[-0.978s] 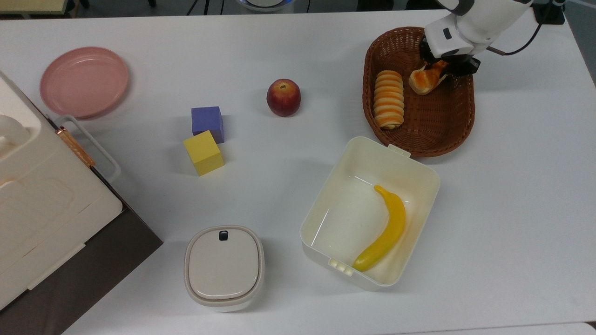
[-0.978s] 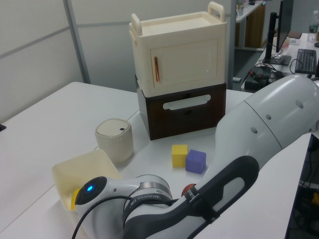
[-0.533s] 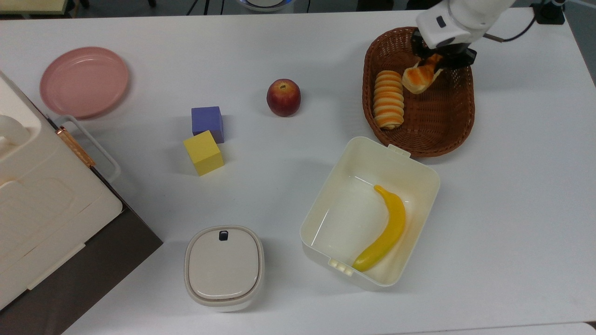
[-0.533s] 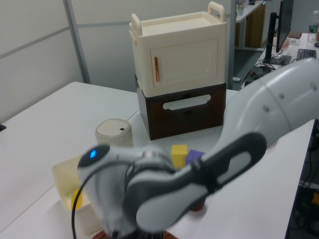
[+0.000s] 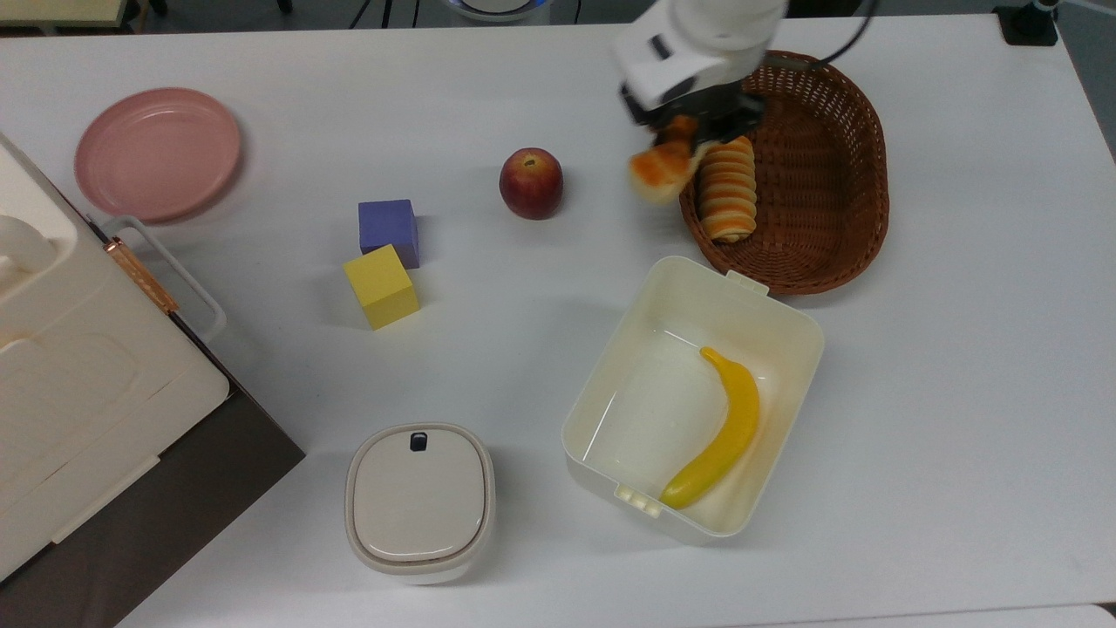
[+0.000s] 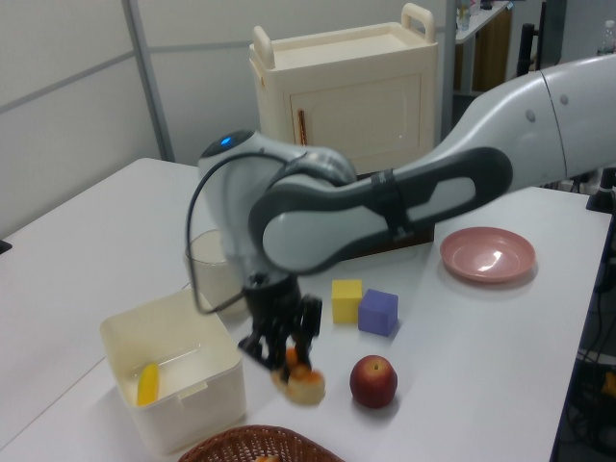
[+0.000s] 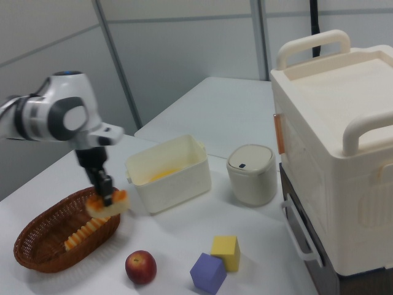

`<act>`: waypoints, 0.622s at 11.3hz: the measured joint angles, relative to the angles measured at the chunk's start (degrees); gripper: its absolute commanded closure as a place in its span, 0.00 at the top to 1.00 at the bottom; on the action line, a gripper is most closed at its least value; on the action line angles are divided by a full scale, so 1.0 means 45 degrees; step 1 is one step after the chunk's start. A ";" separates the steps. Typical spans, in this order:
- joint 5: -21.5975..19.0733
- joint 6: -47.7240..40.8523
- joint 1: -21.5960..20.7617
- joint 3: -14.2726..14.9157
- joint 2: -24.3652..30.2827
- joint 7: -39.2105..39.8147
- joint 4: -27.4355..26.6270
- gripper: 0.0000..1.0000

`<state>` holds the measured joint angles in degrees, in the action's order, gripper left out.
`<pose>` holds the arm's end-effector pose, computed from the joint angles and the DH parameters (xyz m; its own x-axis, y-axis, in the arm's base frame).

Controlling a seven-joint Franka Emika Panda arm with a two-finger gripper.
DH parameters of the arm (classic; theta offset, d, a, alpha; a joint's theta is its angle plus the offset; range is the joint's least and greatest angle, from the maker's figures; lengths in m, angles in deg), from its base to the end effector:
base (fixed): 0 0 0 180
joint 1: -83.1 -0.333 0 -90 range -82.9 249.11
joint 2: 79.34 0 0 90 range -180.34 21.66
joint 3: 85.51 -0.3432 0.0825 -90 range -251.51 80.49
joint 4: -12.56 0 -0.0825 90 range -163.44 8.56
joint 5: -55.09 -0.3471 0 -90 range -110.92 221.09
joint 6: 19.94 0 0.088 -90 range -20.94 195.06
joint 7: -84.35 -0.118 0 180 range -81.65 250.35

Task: Put the bread on the table
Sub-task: 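Lift the roll out of the basket and lower it beside the apple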

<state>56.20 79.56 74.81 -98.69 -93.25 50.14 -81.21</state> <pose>0.5522 0.2015 0.4935 0.9664 -0.2199 -0.1328 -0.2156 -0.9754 0.0463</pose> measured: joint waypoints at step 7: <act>0.1344 -0.0001 0.3434 0.0061 -0.0004 0.6344 0.0032 1.00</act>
<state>62.24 79.55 90.26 -98.42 -93.26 78.69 -81.07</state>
